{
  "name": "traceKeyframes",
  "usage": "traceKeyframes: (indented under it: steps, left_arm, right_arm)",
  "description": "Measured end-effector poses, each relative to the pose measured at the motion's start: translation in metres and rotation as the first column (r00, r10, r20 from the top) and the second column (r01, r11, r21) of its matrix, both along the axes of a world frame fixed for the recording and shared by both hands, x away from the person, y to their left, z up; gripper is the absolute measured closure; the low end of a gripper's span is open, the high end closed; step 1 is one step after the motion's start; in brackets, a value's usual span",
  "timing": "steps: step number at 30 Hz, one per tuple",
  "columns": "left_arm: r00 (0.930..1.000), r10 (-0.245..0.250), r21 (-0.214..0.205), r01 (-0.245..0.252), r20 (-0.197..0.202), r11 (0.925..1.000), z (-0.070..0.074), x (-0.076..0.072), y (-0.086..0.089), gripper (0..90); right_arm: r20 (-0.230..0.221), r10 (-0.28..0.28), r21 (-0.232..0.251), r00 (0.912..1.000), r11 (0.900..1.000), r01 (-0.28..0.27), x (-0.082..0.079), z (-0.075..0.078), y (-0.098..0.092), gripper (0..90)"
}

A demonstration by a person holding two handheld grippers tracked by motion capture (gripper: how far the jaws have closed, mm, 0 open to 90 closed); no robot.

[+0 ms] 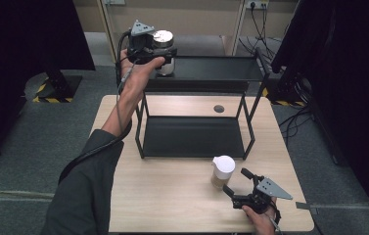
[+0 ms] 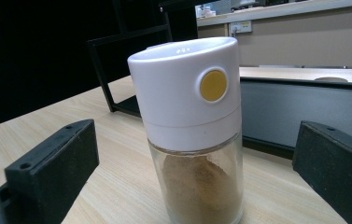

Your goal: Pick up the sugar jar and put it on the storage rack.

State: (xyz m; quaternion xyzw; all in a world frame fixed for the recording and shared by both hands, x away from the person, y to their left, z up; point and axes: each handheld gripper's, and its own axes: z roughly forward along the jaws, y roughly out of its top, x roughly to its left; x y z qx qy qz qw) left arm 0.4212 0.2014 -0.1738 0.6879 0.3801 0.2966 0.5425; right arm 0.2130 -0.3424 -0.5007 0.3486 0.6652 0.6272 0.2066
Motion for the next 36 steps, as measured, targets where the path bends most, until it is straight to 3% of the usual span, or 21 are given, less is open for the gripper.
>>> traceKeyframes:
  steps: [9, 15, 17, 21, 27, 36]
  left_arm:
    - [0.9999, 0.011, 0.010, -0.011, -0.006, 0.9999, -0.005, 0.003, -0.005, 30.8]
    - [0.9997, 0.024, -0.008, -0.024, -0.003, 0.9997, -0.009, 0.003, -0.006, 30.6]
    - [0.9994, 0.033, -0.004, -0.033, 0.013, 0.9995, -0.010, 0.001, -0.008, 30.1]
    - [0.9985, 0.055, -0.022, -0.055, 0.001, 0.9982, -0.008, -0.004, -0.010, 14.4]
    - [0.9954, 0.092, -0.047, -0.093, -0.028, 0.9945, -0.005, -0.009, -0.011, 0.7]
    - [0.9959, 0.073, -0.065, -0.076, -0.053, 0.9950, -0.007, -0.012, -0.008, 0.2]
  right_arm:
    - [-0.002, 0.003, 0.000, 1.0000, 1.0000, -0.003, 0.000, 0.000, 0.000, 0.7]
    - [-0.004, 0.004, 0.005, 1.0000, 1.0000, -0.004, 0.000, 0.000, 0.000, 0.7]
    - [-0.005, 0.004, 0.004, 1.0000, 1.0000, -0.004, 0.000, -0.001, 0.000, 0.7]
    - [-0.004, 0.004, 0.004, 1.0000, 1.0000, -0.004, 0.000, -0.001, 0.001, 0.7]
    - [-0.003, 0.006, 0.003, 1.0000, 1.0000, -0.006, 0.000, -0.001, 0.001, 0.7]
    - [-0.004, 0.005, 0.004, 1.0000, 1.0000, -0.005, 0.000, -0.001, 0.001, 0.7]
